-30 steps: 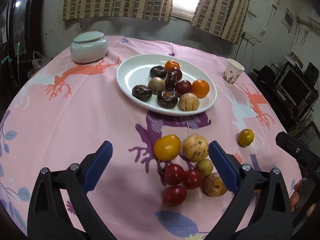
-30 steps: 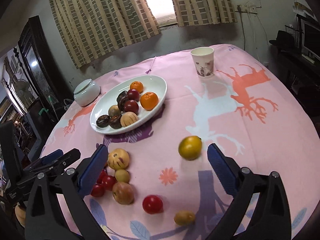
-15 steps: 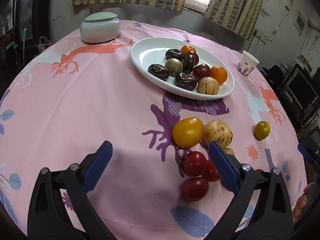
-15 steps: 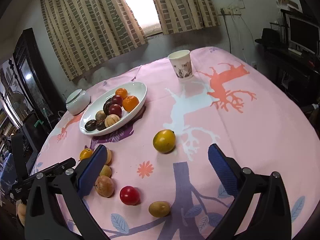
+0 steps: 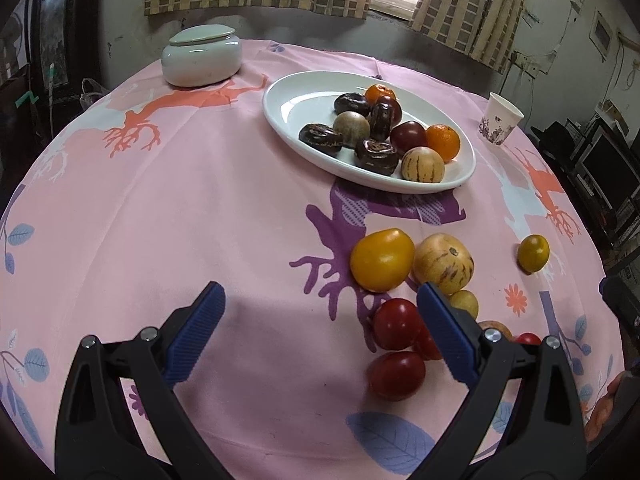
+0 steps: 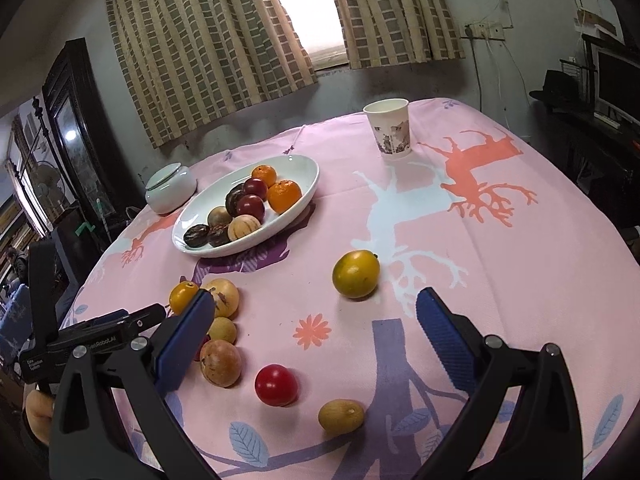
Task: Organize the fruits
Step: 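Move both tools back over the remaining fruits, then grasp the brown passion fruit with the right gripper and lift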
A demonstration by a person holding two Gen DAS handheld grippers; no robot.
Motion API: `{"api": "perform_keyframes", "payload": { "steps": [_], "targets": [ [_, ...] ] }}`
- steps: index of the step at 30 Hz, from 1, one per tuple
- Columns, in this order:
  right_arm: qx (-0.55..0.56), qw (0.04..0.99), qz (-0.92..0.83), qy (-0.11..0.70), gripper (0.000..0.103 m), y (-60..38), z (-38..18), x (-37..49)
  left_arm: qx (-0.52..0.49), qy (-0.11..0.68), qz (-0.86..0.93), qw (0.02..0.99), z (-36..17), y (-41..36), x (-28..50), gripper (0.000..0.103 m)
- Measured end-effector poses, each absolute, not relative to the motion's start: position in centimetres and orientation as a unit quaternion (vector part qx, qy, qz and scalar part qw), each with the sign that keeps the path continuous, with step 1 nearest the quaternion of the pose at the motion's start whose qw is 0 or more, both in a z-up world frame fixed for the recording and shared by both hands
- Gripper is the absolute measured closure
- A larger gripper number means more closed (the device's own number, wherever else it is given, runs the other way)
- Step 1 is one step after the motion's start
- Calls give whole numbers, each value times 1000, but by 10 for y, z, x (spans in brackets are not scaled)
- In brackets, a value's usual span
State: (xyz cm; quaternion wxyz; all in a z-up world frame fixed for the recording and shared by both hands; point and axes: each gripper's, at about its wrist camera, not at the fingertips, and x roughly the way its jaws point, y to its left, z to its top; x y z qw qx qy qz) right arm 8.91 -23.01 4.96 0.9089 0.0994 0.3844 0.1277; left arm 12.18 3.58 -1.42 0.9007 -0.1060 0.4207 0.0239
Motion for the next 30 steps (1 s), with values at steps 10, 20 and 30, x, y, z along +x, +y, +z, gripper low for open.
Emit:
{"api": "perform_keyframes", "payload": {
  "steps": [10,20,30],
  "targets": [
    [-15,883,236,406,2,-157,37,66,-119,425,68,895,-14,54,123,5],
    [-105,852,237,455,32,-129,17,76,-142,446,66,881,-20,61,127,5],
    [-156,823,240,491,63,-108,-6,92,-138,455,61,878,-23,59,129,5]
  ]
}}
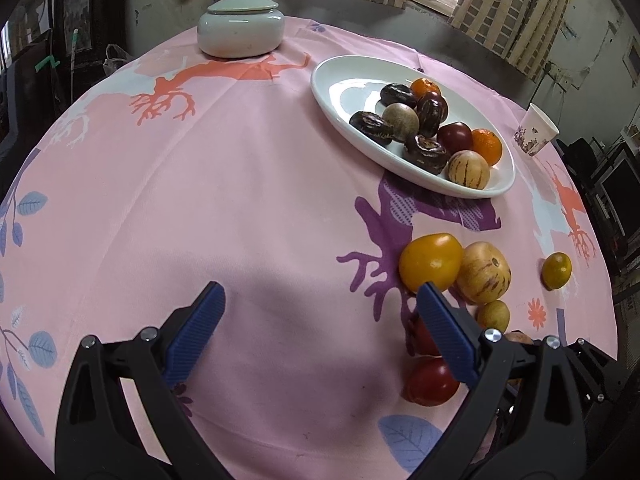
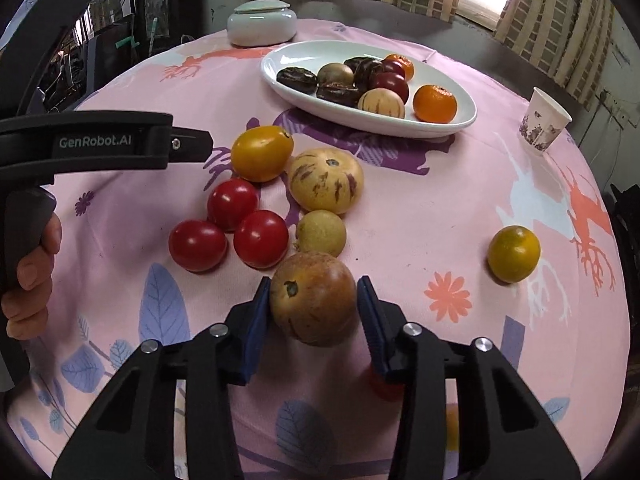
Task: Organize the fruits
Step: 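Grasp the brown passion fruit with the right gripper and lift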
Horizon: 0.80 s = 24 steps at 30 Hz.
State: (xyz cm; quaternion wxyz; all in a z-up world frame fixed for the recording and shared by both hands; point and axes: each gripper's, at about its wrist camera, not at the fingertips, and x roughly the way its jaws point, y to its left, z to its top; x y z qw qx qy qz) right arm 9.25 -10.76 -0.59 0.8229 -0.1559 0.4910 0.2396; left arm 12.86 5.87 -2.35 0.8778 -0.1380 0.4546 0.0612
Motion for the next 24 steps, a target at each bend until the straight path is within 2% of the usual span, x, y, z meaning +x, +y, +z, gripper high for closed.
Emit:
{"api": "perform_keyframes", "payload": {
  "steps": [4,18,24],
  "targets": [
    [-144,826,236,492,64,-108,-3,94,-140,457,58,876,-25,59,129,5],
    [9,868,209,451,64,-183,38,96,-88,427,13,900,-15,27,119,5],
    [54,880,180,437,63,-213,40,106,-136,428,-86,889,0,4,114,5]
  ]
}}
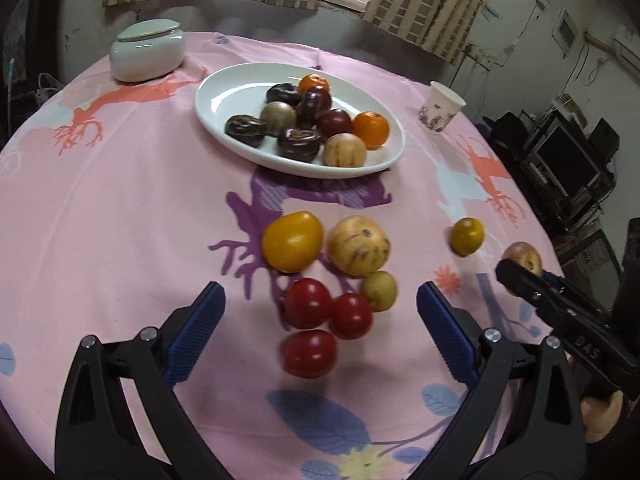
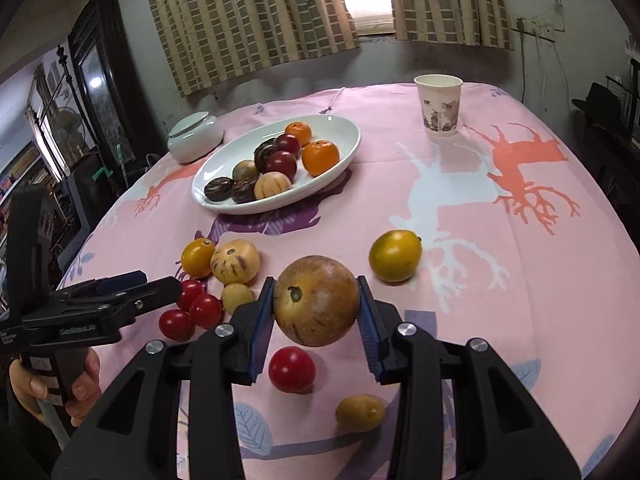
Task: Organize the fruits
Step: 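Grasp the brown passion fruit with the right gripper and lift, then hold the brown passion fruit in the right gripper while the left gripper grasps the striped pepino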
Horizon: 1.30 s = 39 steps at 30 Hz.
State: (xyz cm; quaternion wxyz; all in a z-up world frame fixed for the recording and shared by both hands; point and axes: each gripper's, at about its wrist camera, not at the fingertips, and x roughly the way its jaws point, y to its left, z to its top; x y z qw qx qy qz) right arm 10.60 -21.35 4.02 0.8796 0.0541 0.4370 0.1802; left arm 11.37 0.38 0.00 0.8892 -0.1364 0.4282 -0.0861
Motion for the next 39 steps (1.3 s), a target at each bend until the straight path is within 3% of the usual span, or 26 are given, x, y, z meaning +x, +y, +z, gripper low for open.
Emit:
{"api": "perform_keyframes", "payload": {
  "steps": [18,21,22,34,37,39],
  "targets": [
    [112,891,173,405,63,-239,64,103,-128,466,-101,870,2,-50,141,7],
    [118,894,174,396,63,-242,69,102,-125,472,-108,866,0,-57,146,23],
    [121,895,173,392,63,-243,71,101,-127,475,-109,864,-2,-57,147,34],
    [113,887,168,416,63,-245,61,106,-108,489,-59,864,-19,-54,167,32],
    [111,886,170,417,63,-243,62,106,-97,500,-52,859,-27,-56,176,34],
    [110,885,170,419,62,-243,61,105,-69,497,-38,864,-27,-62,178,40]
  ]
}}
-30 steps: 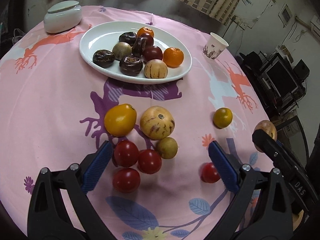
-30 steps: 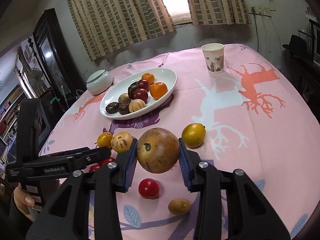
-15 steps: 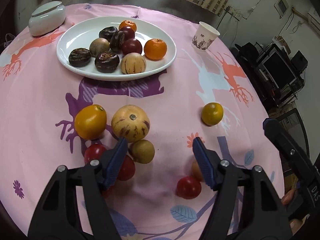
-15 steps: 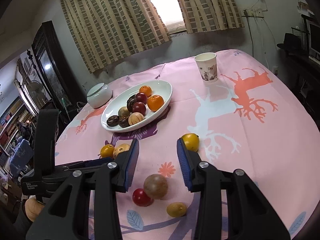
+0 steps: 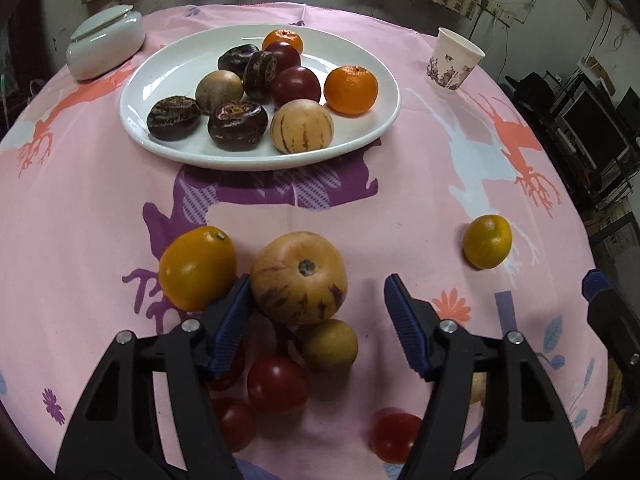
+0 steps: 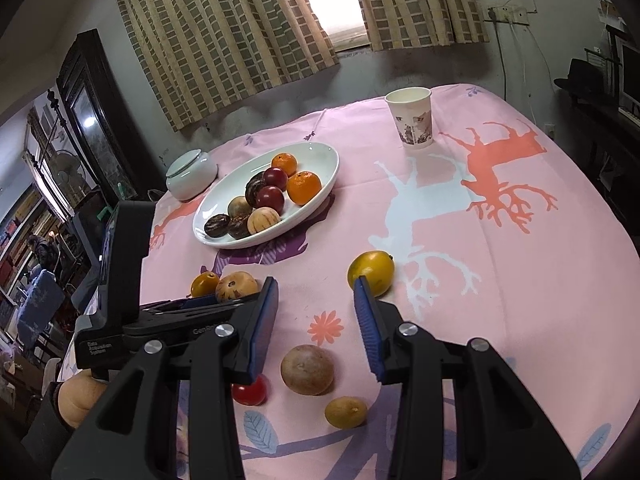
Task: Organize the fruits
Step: 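Hold the brown passion fruit in the right gripper while the left gripper grasps the striped pepino, then carry the passion fruit and pepino onto the white plate and open both grippers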
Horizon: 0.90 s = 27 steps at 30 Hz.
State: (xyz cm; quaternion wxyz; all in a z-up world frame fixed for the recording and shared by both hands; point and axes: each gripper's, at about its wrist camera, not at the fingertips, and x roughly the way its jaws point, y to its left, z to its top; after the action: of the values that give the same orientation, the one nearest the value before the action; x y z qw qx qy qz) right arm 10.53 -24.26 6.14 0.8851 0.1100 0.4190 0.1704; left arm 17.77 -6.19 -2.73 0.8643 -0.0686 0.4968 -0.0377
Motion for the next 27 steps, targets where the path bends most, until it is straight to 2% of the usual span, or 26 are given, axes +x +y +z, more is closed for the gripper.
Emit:
{"api": "perform_keyframes", "payload": {
  "steps": [1,3,5,6,11,18,27],
  "targets": [
    [109,884,171,421,62,-242,61,105,-56,495,-25,867,-28,-63,178,57],
    [104,881,175,426,59,-240,62,104,-46,490,-30,870,-28,-64,178,58],
    [91,878,183,432,37,-237,63,103,-40,486,-31,873,-27,-62,175,58],
    [85,881,185,428,34,-237,66,101,-41,480,-32,876,-24,-60,172,58],
    [28,885,188,426,35,-234,66,98,-28,427,-33,903,2,-47,139,57],
    [-133,858,175,465,35,-198,22,94,-11,383,-29,923,12,-28,102,57],
    [-137,846,203,474,35,-187,8,92,-24,383,-51,922,8,-19,101,57]
  ]
}}
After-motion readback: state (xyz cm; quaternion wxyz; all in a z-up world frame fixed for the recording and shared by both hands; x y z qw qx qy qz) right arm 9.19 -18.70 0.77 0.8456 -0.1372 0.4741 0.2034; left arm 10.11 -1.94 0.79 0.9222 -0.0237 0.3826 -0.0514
